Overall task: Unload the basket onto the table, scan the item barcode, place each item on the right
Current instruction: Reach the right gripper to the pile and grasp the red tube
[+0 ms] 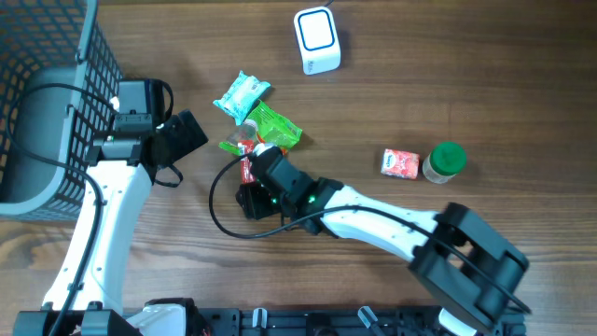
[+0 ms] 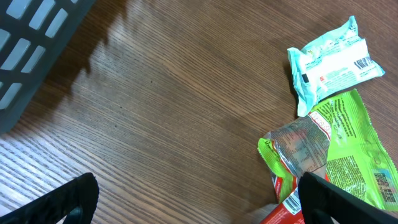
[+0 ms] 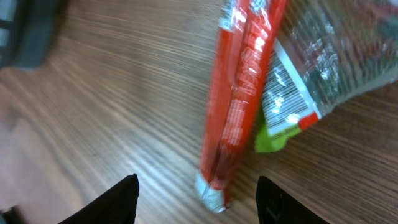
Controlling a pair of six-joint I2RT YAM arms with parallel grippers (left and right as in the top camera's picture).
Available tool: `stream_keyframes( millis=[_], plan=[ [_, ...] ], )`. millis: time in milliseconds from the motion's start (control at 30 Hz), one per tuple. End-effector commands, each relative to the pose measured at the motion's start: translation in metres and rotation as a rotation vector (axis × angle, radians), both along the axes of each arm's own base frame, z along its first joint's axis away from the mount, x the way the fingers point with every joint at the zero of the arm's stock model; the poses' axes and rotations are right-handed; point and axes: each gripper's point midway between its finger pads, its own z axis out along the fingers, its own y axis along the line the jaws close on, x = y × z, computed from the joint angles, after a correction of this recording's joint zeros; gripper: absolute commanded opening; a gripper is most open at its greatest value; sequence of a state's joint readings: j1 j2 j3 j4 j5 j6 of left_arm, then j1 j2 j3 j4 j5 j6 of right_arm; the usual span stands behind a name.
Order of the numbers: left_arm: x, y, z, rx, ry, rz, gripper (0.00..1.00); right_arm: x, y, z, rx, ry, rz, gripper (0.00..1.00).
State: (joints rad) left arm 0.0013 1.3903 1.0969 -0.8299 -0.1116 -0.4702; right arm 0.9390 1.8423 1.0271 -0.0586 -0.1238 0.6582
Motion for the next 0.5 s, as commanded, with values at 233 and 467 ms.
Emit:
stream_keyframes(
  millis=[233,467],
  plan=[
    [0.0008,0.0028,0.0014,0.007,-0.006,0.019,1.0,0.0101,0.0033,-0.031,-0.001,0.017,-0.086,0.39],
    [0.0008,0.0028,0.0014,0.007,-0.006,0.019,1.0,0.007,0.0032,-0.0325,-0.003,0.031,-0.077,0.13]
  ],
)
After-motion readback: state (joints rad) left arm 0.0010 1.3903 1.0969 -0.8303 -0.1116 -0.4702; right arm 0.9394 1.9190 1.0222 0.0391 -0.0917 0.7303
